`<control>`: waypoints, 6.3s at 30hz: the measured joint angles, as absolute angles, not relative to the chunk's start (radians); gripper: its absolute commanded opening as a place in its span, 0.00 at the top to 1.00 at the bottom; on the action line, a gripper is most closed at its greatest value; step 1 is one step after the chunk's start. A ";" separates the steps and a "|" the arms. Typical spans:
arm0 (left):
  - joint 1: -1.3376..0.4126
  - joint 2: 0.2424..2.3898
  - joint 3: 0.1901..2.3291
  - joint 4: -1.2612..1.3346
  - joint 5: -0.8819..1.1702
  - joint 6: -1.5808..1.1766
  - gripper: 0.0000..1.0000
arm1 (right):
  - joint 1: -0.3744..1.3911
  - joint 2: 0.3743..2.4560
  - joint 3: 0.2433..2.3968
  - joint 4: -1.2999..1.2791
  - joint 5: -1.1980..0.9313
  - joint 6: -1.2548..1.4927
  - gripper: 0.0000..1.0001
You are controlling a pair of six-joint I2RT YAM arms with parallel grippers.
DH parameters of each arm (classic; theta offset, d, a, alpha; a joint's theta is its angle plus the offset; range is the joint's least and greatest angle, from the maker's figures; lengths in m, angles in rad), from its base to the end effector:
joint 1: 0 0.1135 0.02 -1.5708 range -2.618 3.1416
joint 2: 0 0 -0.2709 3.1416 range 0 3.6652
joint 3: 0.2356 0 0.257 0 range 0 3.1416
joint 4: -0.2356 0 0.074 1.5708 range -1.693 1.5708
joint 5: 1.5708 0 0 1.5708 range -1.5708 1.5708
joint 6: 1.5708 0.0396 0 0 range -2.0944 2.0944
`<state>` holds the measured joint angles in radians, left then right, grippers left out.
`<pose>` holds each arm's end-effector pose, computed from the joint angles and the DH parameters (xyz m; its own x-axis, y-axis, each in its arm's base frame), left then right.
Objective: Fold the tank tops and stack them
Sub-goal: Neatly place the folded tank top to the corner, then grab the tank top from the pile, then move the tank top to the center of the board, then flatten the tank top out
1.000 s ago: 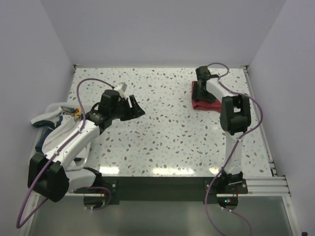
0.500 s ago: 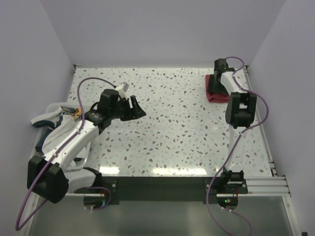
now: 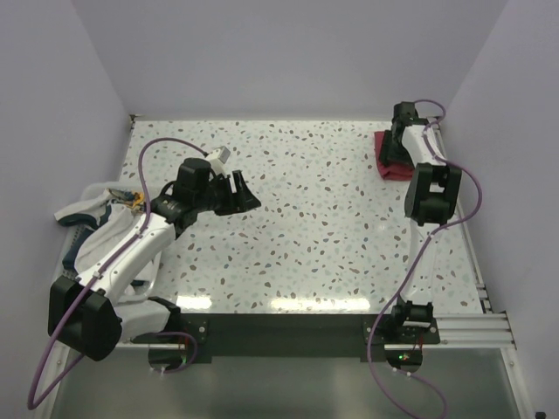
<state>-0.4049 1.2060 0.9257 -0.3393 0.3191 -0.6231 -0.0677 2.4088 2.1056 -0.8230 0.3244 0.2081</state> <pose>0.2441 -0.1182 0.2903 -0.7887 -0.2648 -0.5548 0.1829 0.7605 -0.6230 0.5237 -0.0482 0.1767 -0.8398 0.2532 -0.4803 0.3827 0.9036 -0.1927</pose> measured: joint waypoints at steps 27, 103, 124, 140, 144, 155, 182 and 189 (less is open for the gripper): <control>-0.405 1.195 0.928 -0.336 0.281 -0.630 0.28 | -0.086 2.168 1.997 -0.753 0.406 0.223 0.03; -0.276 1.181 1.641 -0.696 -0.404 -0.753 1.00 | 0.824 1.545 1.438 -0.583 0.250 0.445 0.02; -0.639 1.658 1.602 -0.525 -0.278 -0.696 0.40 | 0.630 1.287 1.069 -0.543 0.322 0.511 0.05; -0.389 1.486 1.114 -0.413 -0.144 -0.714 0.37 | 0.989 1.741 1.242 -0.476 0.444 0.507 0.48; -0.366 1.450 1.106 -0.403 -0.120 -0.713 0.37 | 0.989 1.879 1.341 -0.478 0.503 0.456 0.48; -0.313 1.392 1.097 -0.385 -0.062 -0.695 0.37 | 0.987 2.035 1.491 -0.474 0.556 0.339 0.57; -0.261 1.330 1.003 -0.333 0.031 -0.688 0.37 | 0.859 2.129 2.128 -0.797 0.390 0.282 1.00; -0.260 1.327 0.967 -0.286 0.092 -0.697 0.39 | 0.796 1.651 2.015 -0.834 0.346 0.339 1.00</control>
<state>-0.2600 1.3273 0.9668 -0.2863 0.0917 -0.6968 0.7956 1.6508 2.0148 -0.8345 0.3462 0.3386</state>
